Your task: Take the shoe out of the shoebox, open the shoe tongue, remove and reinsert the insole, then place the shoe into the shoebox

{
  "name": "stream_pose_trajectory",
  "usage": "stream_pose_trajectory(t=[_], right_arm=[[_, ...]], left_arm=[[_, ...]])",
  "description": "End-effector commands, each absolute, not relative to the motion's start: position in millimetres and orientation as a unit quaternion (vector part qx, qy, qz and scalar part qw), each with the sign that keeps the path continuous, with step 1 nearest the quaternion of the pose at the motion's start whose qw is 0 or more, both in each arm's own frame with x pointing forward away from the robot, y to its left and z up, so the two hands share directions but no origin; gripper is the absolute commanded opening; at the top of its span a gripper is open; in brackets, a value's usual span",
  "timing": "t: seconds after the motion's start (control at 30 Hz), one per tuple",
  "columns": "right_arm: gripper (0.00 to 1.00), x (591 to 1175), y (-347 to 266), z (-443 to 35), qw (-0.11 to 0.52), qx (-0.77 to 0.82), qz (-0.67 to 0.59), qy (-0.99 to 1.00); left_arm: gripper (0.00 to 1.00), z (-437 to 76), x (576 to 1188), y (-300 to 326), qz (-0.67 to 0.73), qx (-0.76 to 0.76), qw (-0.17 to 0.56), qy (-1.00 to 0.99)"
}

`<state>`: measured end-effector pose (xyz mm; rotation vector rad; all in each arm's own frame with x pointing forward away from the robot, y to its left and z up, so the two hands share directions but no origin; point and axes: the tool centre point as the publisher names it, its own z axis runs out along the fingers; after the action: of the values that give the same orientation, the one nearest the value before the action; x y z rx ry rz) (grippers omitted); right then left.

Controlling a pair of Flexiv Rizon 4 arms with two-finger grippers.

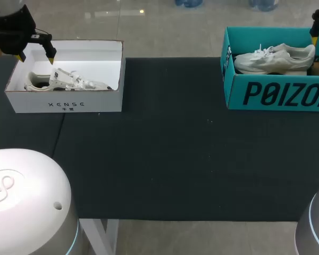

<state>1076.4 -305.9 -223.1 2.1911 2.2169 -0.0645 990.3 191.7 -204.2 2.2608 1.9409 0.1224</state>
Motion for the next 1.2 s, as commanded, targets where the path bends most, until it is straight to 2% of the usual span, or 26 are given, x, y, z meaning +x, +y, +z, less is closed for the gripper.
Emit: stream_pose_trajectory(t=[0.03,0.67,0.8,1.2], right_arm=[[1.0,1077.2,-305.7,-222.7,0.011,0.703,-0.022,0.711],[1.0,1155.7,-303.0,-272.7,0.014,0.722,-0.033,0.691],[1.0,1166.4,-309.8,-277.1,0.031,0.725,-0.025,0.687],[1.0,1178.5,-314.9,-289.0,0.026,0.732,-0.025,0.681]], left_arm=[[1.0,-204.1,990.5,191.9,0.042,0.756,0.079,0.648],[1.0,-204.1,990.5,191.9,0.042,0.756,0.079,0.648],[1.0,-204.1,990.5,191.9,0.042,0.756,0.079,0.648],[1.0,-204.1,990.5,191.9,0.042,0.756,0.079,0.648]])
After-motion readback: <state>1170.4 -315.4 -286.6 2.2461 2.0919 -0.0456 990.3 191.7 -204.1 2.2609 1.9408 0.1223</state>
